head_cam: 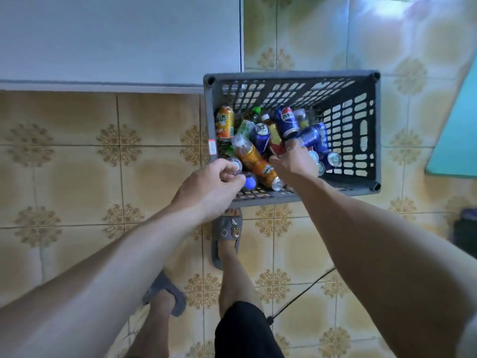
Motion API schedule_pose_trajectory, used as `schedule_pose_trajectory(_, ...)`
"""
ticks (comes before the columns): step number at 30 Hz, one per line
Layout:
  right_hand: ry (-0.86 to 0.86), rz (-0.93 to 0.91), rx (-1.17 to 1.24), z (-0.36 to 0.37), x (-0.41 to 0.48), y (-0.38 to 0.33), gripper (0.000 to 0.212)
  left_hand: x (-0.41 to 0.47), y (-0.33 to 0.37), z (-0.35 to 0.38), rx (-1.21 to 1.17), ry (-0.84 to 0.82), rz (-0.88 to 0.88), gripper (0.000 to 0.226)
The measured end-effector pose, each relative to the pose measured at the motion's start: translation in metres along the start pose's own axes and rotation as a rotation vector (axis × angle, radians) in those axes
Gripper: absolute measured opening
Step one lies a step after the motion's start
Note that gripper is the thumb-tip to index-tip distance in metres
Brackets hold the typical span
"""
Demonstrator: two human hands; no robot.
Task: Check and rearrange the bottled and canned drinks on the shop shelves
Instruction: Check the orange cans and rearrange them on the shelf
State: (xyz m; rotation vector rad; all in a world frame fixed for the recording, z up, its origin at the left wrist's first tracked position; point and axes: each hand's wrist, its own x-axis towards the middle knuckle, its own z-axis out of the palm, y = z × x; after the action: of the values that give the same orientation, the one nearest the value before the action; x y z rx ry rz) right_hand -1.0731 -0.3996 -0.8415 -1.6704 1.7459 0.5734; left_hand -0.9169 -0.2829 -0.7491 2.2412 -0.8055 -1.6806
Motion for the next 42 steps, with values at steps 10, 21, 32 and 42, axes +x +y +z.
schedule_pose_trajectory(10, 0.122, -0.213, -0.044, -0.098, -0.226, -0.162, 0.052, -0.21, -0.016, -0.18, -0.008, 0.208, 0.203, 0.035)
schedule_pose_trajectory(21, 0.201, -0.666, 0.007, -0.138, -0.463, -0.405, 0.058, -0.399, -0.127, -0.365, -0.253, 0.463, 0.213, 0.047)
schedule_pose_trajectory(32, 0.196, -0.794, 0.049, -0.133, -0.458, -0.608, 0.064, -0.385, -0.144, -0.523, -0.296, 0.614, 0.225, 0.045)
schedule_pose_trajectory(42, 0.131, -0.652, 0.21, -0.143, -0.379, -0.758, 0.108, -0.321, -0.125, -0.654, -0.302, 0.606, 0.139, 0.041)
